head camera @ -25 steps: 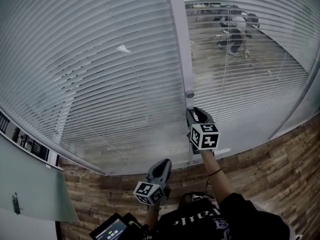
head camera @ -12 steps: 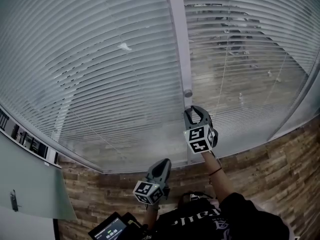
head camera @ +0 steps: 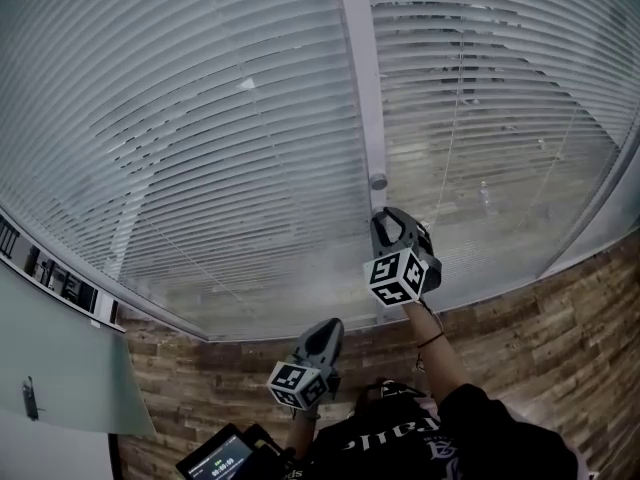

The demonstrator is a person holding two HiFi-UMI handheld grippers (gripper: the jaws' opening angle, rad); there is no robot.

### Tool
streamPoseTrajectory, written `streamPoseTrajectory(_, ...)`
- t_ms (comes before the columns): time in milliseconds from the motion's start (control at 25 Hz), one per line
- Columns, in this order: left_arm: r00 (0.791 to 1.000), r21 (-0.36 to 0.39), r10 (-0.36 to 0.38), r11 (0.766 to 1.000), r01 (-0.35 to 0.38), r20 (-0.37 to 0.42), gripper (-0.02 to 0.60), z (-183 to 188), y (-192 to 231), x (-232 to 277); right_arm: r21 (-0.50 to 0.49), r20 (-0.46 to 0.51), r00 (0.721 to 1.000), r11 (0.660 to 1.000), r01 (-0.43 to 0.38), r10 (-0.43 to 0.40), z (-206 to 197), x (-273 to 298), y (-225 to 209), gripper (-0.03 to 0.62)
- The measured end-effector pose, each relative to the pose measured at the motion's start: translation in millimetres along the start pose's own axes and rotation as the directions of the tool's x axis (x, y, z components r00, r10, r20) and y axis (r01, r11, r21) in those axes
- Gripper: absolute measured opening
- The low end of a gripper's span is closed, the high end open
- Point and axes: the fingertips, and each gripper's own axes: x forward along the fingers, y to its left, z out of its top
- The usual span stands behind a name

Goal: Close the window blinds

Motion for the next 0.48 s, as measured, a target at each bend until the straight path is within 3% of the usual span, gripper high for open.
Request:
streamPoseTrajectory(40,1.000,0.003,0.004,1.000,-0.004,-0.004,0.005,-0.5,1.4,-1.0,-0.160,-0.019,0.999,0.987,0.022,-0.026,0.2,0.8,2.4,0.133)
streamPoseTrajectory(80,1.000,0.004,0.007,1.000,-0.007,-0.008,0.005,-0.8,2.6,-2.0,-0.256,-0.023,0.999,0.966,0.031,-0.038,0.3,1.5,4.2,0.133)
streamPoseTrajectory(120,1.000,0.004,0.008,1.000,-0.008,-0.011,0.005,-1.3,3.3,-3.1,-0.295,-0.018,0.999,0.955,0.029,-0.036,0.5,1.6,5.3,0.133)
streamPoseTrajectory(200,1.000,0.005,0.006,1.000,-0.006,-0.015,0.005,-2.4,3.7,-4.5,-0.249,0.005,1.000,0.968,0.015,-0.014,1.3,0.7,4.9,0.133)
streamPoseTrajectory(280,1.000,0.006,0.002,1.000,-0.002,-0.016,0.005,-2.6,2.4,-5.5,-0.019,0.040,0.999,1.000,-0.020,0.020,1.7,-0.6,2.4,0.133)
streamPoseTrajectory(320,1.000,0.005,-0.001,1.000,0.001,-0.016,0.005,-2.2,1.4,-6.0,0.159,0.062,0.997,0.986,-0.049,0.040,0.5,-1.1,0.8,0.133)
streamPoseTrajectory(360,1.000,0.002,-0.003,1.000,0.004,-0.015,0.005,-1.6,0.3,-6.3,0.341,0.087,0.995,0.937,-0.080,0.053,-1.9,-1.4,-1.0,0.134)
streamPoseTrajectory(400,1.000,-0.002,-0.005,1.000,0.005,-0.014,0.005,-0.9,-0.2,-6.5,0.496,0.113,0.992,0.861,-0.106,0.058,-4.7,-1.6,-2.9,0.135)
streamPoseTrajectory(480,1.000,-0.004,-0.003,1.000,0.003,-0.014,0.005,-0.8,1.4,-6.9,0.682,0.158,0.986,0.717,-0.144,0.047,-6.5,-2.0,-6.4,0.135)
